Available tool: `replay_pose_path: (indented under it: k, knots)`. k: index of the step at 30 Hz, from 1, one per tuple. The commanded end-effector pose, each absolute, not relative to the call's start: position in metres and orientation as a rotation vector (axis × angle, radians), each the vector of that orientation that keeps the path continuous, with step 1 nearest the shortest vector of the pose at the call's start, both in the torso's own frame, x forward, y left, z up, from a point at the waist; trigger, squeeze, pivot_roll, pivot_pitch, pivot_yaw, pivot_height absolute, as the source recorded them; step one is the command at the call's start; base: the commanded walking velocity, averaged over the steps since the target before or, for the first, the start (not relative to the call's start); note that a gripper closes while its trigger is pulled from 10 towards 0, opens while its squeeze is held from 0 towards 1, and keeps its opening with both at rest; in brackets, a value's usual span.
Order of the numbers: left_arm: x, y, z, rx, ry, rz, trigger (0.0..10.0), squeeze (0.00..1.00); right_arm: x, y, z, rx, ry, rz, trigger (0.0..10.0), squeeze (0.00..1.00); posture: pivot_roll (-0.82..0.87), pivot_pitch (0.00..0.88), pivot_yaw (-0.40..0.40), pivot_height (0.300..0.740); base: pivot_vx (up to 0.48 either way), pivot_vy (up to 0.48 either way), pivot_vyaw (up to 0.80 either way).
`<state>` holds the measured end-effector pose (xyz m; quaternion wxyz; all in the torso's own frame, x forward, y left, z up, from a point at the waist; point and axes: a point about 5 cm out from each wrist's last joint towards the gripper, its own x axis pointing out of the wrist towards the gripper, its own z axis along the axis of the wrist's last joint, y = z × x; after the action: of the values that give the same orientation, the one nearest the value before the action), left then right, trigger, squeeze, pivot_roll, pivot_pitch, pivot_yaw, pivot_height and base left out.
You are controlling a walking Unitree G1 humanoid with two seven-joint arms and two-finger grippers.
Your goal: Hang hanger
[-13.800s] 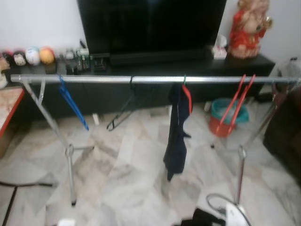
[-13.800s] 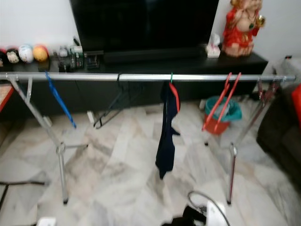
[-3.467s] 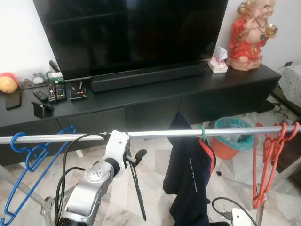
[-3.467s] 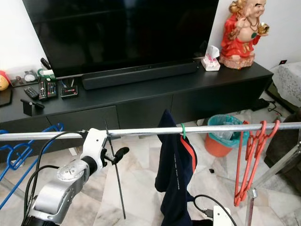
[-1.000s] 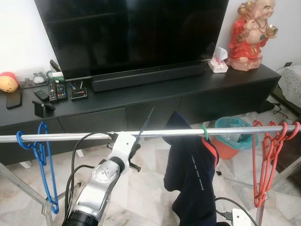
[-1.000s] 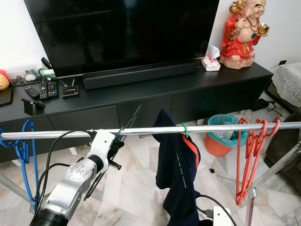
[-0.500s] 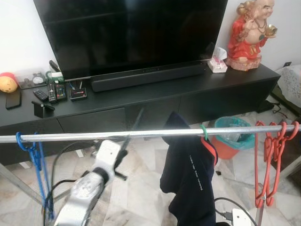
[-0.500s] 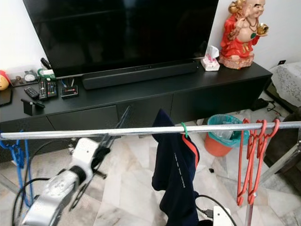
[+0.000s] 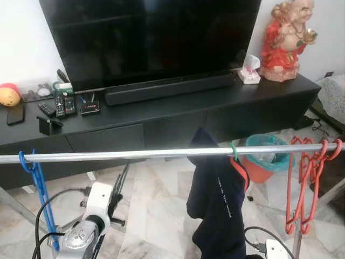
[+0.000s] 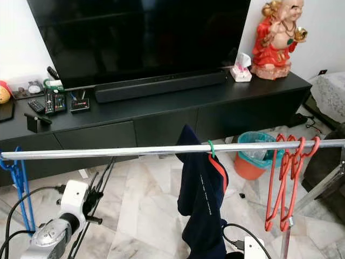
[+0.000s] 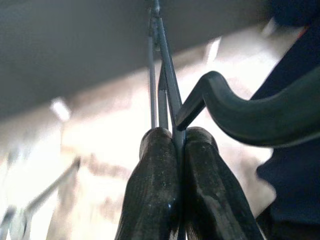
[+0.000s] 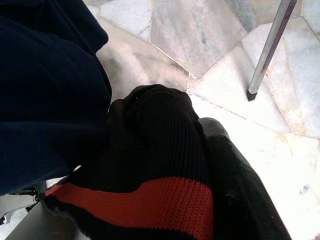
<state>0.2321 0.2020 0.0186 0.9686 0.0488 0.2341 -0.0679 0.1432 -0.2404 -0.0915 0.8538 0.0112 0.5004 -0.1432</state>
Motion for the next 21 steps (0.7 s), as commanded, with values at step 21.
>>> replay_pose_path:
  k: [21]
  knots:
    - [0.16,0.241,-0.079,0.077,0.959,0.057,10.0,0.0,0.143,-0.24,-0.091,0.009,1.046,-0.303,10.0,0.0,0.09,0.0,-0.018,0.74,0.0,0.0,0.0]
